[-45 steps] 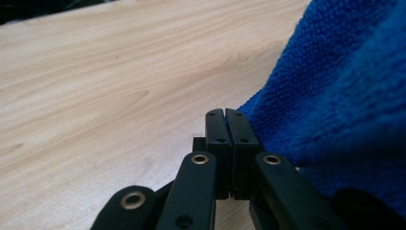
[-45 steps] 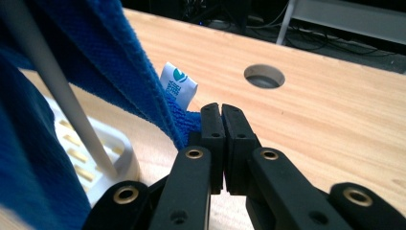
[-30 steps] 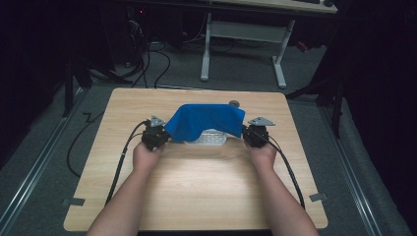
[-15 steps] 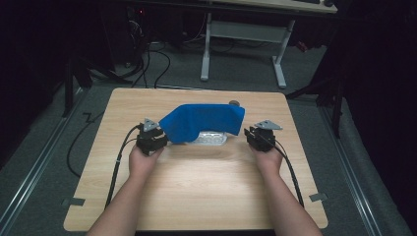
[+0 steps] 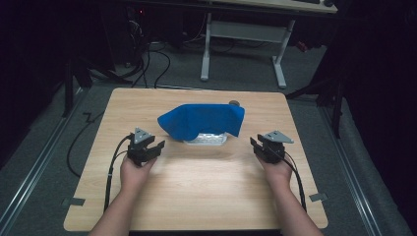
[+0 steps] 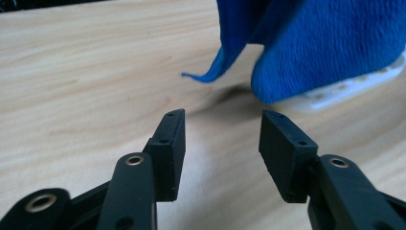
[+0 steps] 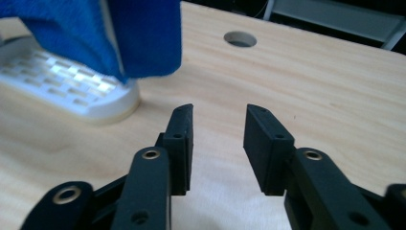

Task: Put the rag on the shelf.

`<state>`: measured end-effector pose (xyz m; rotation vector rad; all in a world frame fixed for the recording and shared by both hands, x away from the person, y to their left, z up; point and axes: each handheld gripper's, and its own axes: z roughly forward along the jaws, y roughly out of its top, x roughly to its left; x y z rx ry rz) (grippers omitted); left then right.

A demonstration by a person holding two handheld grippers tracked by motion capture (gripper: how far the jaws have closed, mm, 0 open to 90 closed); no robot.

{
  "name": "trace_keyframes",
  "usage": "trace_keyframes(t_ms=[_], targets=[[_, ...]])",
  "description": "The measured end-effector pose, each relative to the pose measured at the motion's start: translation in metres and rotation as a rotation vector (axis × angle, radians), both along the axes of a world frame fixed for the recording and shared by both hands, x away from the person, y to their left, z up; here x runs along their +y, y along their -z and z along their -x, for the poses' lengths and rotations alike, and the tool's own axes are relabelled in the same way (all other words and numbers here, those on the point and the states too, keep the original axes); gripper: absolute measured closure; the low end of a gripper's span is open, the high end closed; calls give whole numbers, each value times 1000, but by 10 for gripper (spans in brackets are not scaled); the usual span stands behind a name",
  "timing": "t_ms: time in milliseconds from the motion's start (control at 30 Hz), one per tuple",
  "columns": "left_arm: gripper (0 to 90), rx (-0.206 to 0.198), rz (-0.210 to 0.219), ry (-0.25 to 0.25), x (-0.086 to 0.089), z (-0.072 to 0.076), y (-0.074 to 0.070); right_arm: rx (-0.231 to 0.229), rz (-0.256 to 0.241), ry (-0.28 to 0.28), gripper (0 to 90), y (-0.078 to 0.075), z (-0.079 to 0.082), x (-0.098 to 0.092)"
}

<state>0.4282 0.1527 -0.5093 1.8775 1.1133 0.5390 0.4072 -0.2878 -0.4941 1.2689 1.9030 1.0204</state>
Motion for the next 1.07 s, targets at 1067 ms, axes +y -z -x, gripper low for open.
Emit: trace_keyframes(t_ms=[1067], targets=[[430,23,-12,192,-20,111,11,-20,14,-110,411,18,115,17]])
